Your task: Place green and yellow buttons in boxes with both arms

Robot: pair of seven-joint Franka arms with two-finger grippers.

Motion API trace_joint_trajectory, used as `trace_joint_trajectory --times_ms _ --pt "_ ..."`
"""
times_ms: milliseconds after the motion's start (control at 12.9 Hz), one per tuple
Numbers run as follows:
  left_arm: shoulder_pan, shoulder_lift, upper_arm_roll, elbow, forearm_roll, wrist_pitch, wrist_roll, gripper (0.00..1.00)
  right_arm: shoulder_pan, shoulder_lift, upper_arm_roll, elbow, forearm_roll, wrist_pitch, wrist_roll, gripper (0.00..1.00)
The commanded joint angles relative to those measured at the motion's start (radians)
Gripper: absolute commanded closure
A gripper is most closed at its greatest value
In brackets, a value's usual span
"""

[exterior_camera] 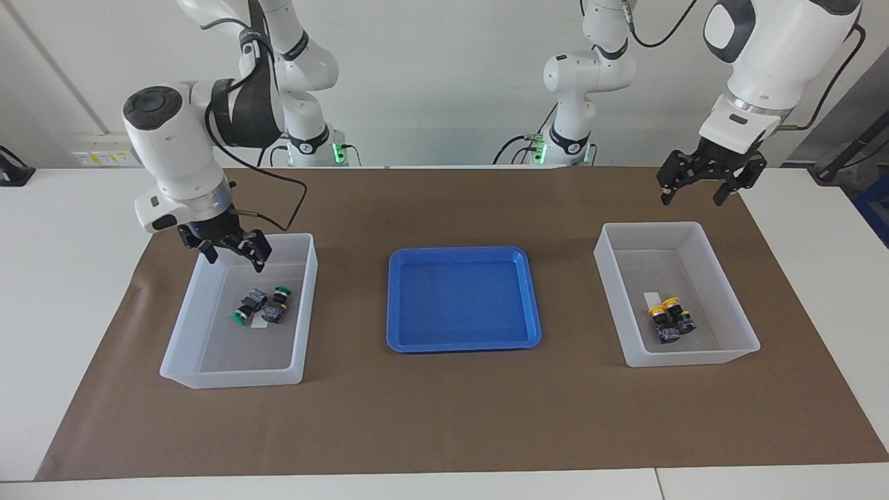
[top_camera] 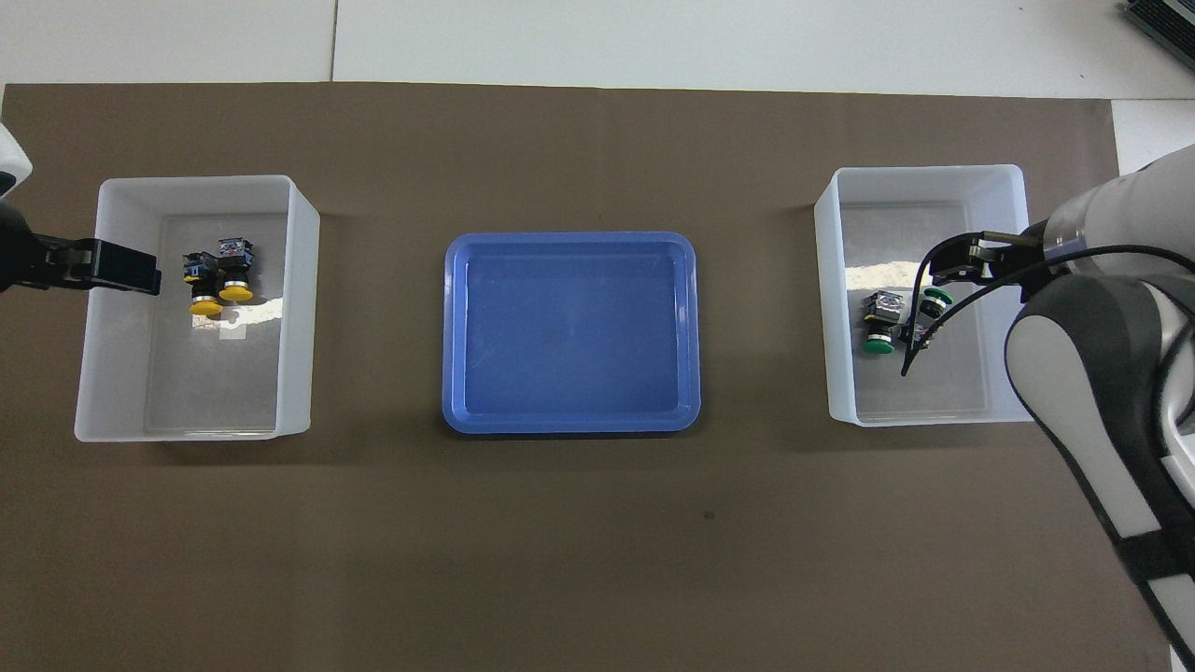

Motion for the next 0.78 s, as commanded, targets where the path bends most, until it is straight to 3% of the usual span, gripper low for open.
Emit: trace_joint_trajectory --times_ms 0,155,311,466,699 --pt "-0.002 0.014 0.004 0.037 -0.012 -0.051 -0.002 0.00 -0.017 -0.101 0.003 0.001 0.002 -0.116 -0.069 0.00" --pt "-0.042 0.011 0.022 0.037 -0.012 -0.054 0.004 0.00 -0.021 -0.119 -0.006 0.060 0.044 -0.210 -0.073 0.00" --pt "-0.120 0.010 0.116 0.037 -0.013 -0.053 0.009 0.00 -0.023 -0.119 -0.015 0.143 0.053 -0.303 -0.073 0.00" --pt "-0.102 0.011 0.111 0.037 -0.013 -0.051 0.010 0.00 -0.021 -0.130 -0.018 0.197 0.053 -0.371 -0.073 0.00" --pt "-0.087 0.014 0.107 0.037 -0.010 -0.069 0.010 0.00 -0.018 -0.159 -0.018 0.147 0.055 -0.365 -0.067 0.00"
